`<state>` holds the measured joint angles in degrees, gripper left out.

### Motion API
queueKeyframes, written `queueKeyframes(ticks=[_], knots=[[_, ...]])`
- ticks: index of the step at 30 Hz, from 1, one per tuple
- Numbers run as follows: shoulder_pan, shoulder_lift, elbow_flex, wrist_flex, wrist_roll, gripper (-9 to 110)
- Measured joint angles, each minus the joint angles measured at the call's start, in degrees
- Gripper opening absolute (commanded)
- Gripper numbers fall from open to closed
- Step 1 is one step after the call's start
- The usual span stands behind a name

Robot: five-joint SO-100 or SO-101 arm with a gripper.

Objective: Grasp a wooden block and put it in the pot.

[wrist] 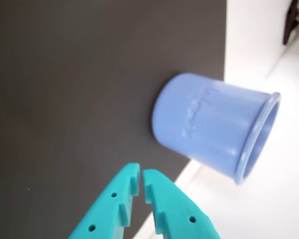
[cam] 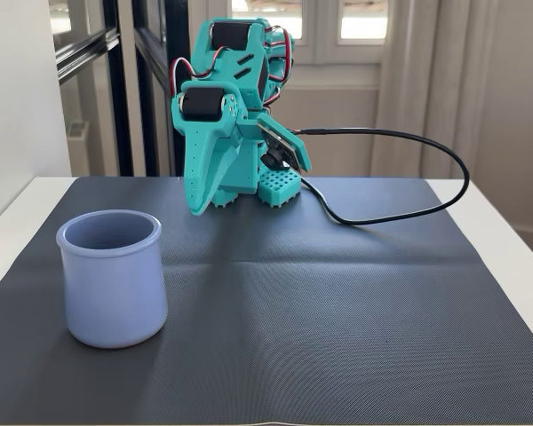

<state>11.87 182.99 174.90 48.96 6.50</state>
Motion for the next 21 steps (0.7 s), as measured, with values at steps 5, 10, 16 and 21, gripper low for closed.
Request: queueKeyframes(ticks=[5,10,16,21], knots=[[0.4,3.3,2.7,0.0,-3.7,1],[1.0,5.6,3.7,0.0,-6.5,0],[1.1,9.4,4.7,1.8,-6.7,0],[0.7,11.2,5.2,2.0,-6.7,0]])
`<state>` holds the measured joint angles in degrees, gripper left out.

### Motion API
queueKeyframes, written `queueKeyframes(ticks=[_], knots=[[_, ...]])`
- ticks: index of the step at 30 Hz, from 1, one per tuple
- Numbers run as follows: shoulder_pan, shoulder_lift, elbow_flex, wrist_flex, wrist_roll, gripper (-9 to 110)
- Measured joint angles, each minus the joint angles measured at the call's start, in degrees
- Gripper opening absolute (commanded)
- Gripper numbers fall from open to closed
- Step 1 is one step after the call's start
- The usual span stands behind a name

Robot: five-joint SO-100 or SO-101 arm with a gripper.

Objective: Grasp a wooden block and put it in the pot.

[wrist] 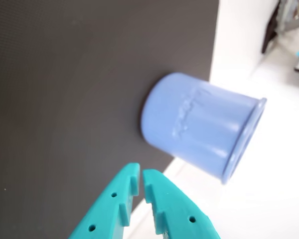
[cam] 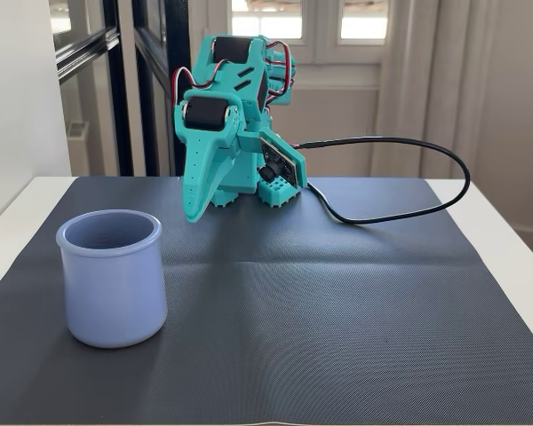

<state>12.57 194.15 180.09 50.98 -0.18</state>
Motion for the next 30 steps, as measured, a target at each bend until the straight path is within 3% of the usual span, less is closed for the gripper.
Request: queueKeyframes(ticks=[12,30], knots=[[-9.8,0.1,0.2,0.0,-0.1,0],[-10.0,0.1,0.2,0.0,0.0,1]])
